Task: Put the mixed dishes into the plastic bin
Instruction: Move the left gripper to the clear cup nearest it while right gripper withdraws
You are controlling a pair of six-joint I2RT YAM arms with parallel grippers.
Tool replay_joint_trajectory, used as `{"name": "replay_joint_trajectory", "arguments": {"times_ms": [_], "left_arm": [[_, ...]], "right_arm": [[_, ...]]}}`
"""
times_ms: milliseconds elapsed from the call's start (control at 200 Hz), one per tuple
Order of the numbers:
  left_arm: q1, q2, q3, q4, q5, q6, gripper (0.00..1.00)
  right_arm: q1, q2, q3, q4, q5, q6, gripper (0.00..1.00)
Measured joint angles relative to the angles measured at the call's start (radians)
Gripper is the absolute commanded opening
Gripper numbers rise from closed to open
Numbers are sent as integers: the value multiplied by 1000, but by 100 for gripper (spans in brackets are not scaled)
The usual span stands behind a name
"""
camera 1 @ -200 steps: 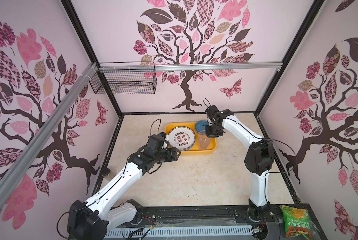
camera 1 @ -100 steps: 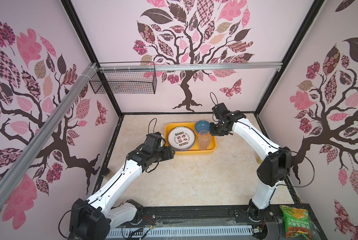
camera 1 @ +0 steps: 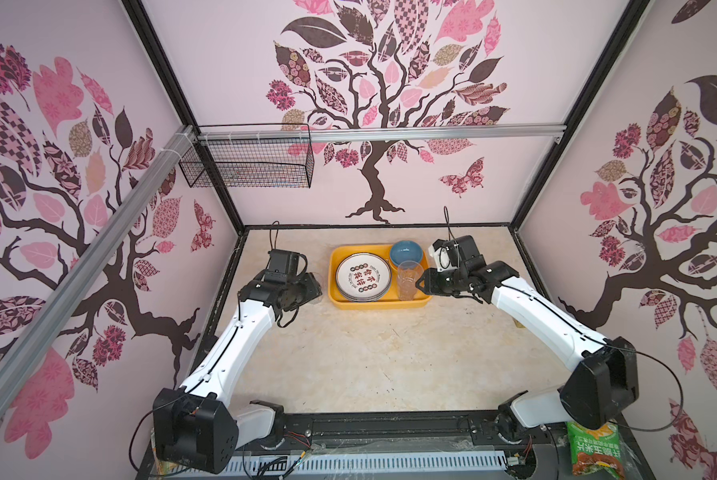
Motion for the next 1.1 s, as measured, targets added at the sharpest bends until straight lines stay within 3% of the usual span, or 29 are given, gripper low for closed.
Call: {"name": "replay_joint_trajectory", "arguments": {"times_ms": [470,1100], "left_arm": [[76,181,90,-46,-136,-68,55],[78,401,129,43,-182,-137,41]], "right_arm": [[196,-68,-112,209,-84,-39,42],[201,-80,-238,280,-90,-17,42]]}}
